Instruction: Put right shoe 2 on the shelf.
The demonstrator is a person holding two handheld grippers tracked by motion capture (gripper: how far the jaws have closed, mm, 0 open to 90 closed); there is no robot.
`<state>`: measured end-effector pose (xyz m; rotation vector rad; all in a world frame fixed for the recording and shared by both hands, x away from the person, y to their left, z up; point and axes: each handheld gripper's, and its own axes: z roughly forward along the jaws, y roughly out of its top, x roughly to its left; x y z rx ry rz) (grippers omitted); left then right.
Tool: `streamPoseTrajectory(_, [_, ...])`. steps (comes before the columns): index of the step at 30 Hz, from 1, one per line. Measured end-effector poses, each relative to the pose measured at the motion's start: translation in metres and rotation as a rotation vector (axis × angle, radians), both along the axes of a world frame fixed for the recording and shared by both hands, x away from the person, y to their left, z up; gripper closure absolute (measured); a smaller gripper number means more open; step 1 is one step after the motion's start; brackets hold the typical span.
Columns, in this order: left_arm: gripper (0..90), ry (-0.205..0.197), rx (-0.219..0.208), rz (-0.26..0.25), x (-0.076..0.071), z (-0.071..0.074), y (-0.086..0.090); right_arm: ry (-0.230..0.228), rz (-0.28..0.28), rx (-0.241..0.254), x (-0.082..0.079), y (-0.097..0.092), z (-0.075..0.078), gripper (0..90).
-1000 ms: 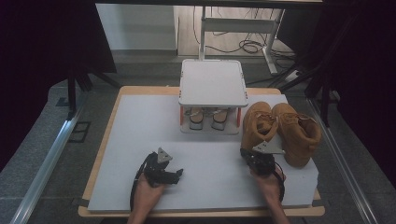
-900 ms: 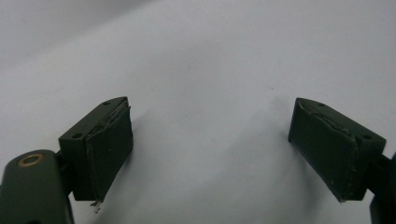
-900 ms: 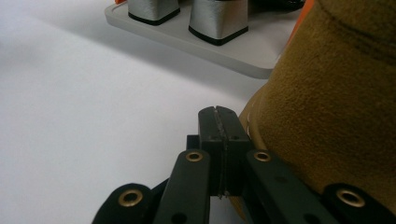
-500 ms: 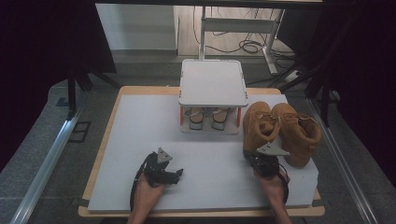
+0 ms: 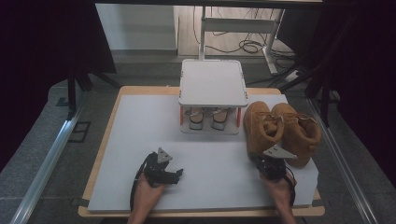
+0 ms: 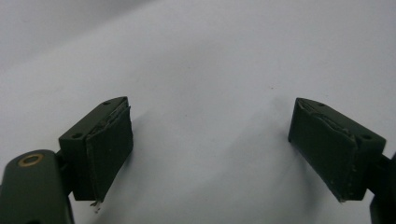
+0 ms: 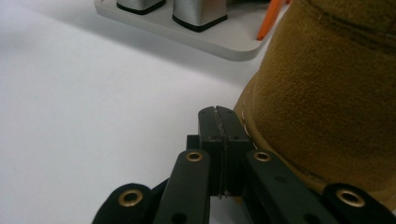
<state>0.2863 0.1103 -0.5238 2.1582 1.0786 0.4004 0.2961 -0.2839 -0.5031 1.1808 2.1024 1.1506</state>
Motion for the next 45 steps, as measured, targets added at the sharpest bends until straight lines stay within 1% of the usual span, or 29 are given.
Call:
streamPoseTrajectory(5, [13.8, 0.0, 0.001, 0.0, 0.0, 0.0, 0.0, 0.001, -0.011, -0.004, -0.003, -0.008, 0.0, 90.0])
streamPoseTrajectory(9, [13.8, 0.0, 0.0, 0.0, 0.0, 0.0, 0.0, 0.001, -0.018, 0.002, -0.005, -0.014, 0.0, 90.0])
streamPoseTrajectory(12, [13.8, 0.0, 0.0, 0.0, 0.0, 0.0, 0.0, 0.002, -0.023, -0.01, -0.006, -0.019, 0.001, 90.0])
streamPoseTrajectory(17, [13.8, 0.0, 0.0, 0.0, 0.0, 0.0, 0.0, 0.004, -0.037, -0.002, -0.009, -0.03, 0.001, 90.0])
streamPoseTrajectory(19, [13.8, 0.0, 0.0, 0.0, 0.0, 0.0, 0.0, 0.002, -0.039, 0.003, -0.009, -0.031, 0.001, 90.0])
streamPoseTrajectory(23, [13.8, 0.0, 0.0, 0.0, 0.0, 0.0, 0.0, -0.001, -0.052, -0.005, -0.01, -0.027, 0.0, 90.0])
streamPoseTrajectory(26, [13.8, 0.0, 0.0, 0.001, 0.0, 0.0, 0.0, 0.02, -0.057, 0.011, -0.01, -0.029, 0.001, 90.0])
streamPoseTrajectory(27, [13.7, 0.0, 0.0, 0.001, 0.0, 0.0, 0.0, 0.019, -0.058, 0.013, -0.011, -0.03, 0.001, 89.5])
streamPoseTrajectory(32, [13.8, 0.0, 0.0, 0.001, 0.0, 0.0, 0.0, 0.005, -0.064, 0.041, -0.018, -0.034, 0.006, 77.9])
streamPoseTrajectory(34, [13.8, 0.0, 0.0, 0.001, 0.0, 0.0, 0.0, -0.007, -0.073, 0.05, -0.022, -0.035, 0.009, 71.2])
streamPoseTrajectory(37, [13.8, 0.0, 0.0, 0.001, 0.0, 0.0, 0.0, -0.023, -0.109, 0.07, -0.026, -0.039, 0.013, 58.5])
streamPoseTrajectory(41, [13.8, 0.0, 0.0, 0.001, 0.0, 0.0, 0.0, -0.055, -0.146, 0.088, -0.03, -0.043, 0.017, 46.6])
streamPoseTrajectory(43, [13.8, 0.0, -0.001, 0.001, 0.0, 0.0, 0.0, -0.066, -0.147, 0.084, -0.03, -0.045, 0.019, 39.7])
streamPoseTrajectory(45, [13.8, 0.0, 0.0, 0.001, 0.0, 0.0, 0.0, -0.077, -0.164, 0.072, -0.03, -0.045, 0.02, 34.2])
